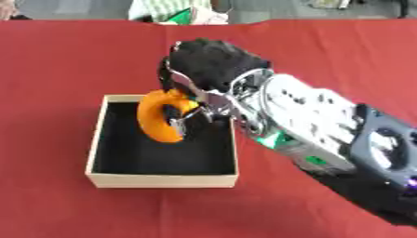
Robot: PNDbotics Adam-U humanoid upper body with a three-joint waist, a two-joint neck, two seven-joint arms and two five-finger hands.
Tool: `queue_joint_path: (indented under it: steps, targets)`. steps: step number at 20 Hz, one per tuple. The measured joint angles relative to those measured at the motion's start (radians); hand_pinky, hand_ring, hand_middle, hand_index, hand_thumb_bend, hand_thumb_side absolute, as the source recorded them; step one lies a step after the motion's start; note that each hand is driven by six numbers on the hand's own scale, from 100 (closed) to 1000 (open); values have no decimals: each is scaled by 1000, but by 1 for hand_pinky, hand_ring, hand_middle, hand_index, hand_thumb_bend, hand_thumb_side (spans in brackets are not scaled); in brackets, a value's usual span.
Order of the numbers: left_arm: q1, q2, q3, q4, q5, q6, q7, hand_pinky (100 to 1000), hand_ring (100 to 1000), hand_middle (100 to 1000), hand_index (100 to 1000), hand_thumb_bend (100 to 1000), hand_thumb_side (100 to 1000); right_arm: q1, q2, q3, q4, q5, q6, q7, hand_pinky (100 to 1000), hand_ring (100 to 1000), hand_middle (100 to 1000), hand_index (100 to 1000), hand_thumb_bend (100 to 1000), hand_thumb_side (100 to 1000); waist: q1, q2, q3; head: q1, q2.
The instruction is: Pick up objects on the table and place them in the box.
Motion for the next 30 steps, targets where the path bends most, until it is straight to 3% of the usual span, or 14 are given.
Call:
queue_joint_path:
  steps: [7, 12, 14, 15, 16, 17, 18, 20, 21, 26, 27, 30]
  targets:
    - [-1, -3, 0, 0, 1, 0, -2, 451, 626, 659, 841, 120, 694, 23, 19, 31, 79, -15, -60, -27, 632, 605, 511, 623, 100, 165, 2, 4, 3, -4, 4]
    - [-1, -7, 0, 0, 1, 0, -3, 452, 626, 660, 840, 118, 693, 28, 18, 33, 96, -19, -126, 13, 736, 757, 709, 770, 100, 213, 2, 5, 3, -4, 7]
    - [-1, -7, 0, 0, 1, 0, -3, 452, 626, 660, 840, 119, 693, 30, 15, 25, 89, -19, -154, 41, 740, 763, 715, 776, 100, 215, 2, 5, 2, -4, 7]
    - [-1, -7, 0, 0, 1, 0, -3, 452, 626, 661, 841, 118, 694, 30, 10, 20, 82, -16, -165, 55, 776, 825, 764, 836, 100, 231, 2, 5, 1, -4, 7]
    - [-1, -7, 0, 0, 1, 0, -3, 452, 626, 661, 841, 118, 694, 30, 5, 14, 74, -9, -175, 71, 776, 825, 764, 836, 100, 231, 2, 5, -1, -4, 7]
    - [-1, -7, 0, 0, 1, 1, -3, 452, 627, 661, 841, 118, 694, 30, -3, 7, 65, 2, -183, 87, 798, 853, 796, 876, 100, 492, 1, 5, -3, -3, 7]
    - [-1, -7, 0, 0, 1, 1, -3, 453, 627, 661, 841, 118, 694, 30, -10, 1, 57, 17, -191, 105, 803, 860, 805, 884, 100, 625, 0, 5, -4, -2, 8]
    - [-1, -7, 0, 0, 1, 1, -3, 453, 627, 661, 842, 117, 694, 30, -20, -12, 42, 49, -208, 140, 813, 871, 816, 893, 100, 790, 0, 5, -7, 0, 8]
    - [-1, -7, 0, 0, 1, 1, -4, 453, 627, 662, 842, 117, 694, 30, -26, -17, 35, 66, -217, 156, 814, 869, 814, 895, 100, 814, 0, 5, -7, 0, 8]
    - [-1, -7, 0, 0, 1, 2, -4, 453, 627, 662, 842, 115, 694, 27, -45, -53, -17, 114, -235, 195, 806, 861, 797, 873, 100, 746, 0, 5, -9, 4, 10]
    - [-1, -7, 0, 0, 1, 2, -4, 453, 627, 662, 842, 115, 695, 25, -50, -63, -32, 120, -234, 198, 802, 857, 790, 869, 100, 680, 0, 5, -10, 4, 11]
    - [0, -7, 0, 0, 1, 2, -4, 453, 627, 663, 841, 115, 694, 17, -64, -100, -88, 135, -224, 202, 801, 855, 789, 864, 100, 601, 0, 4, -14, 5, 15]
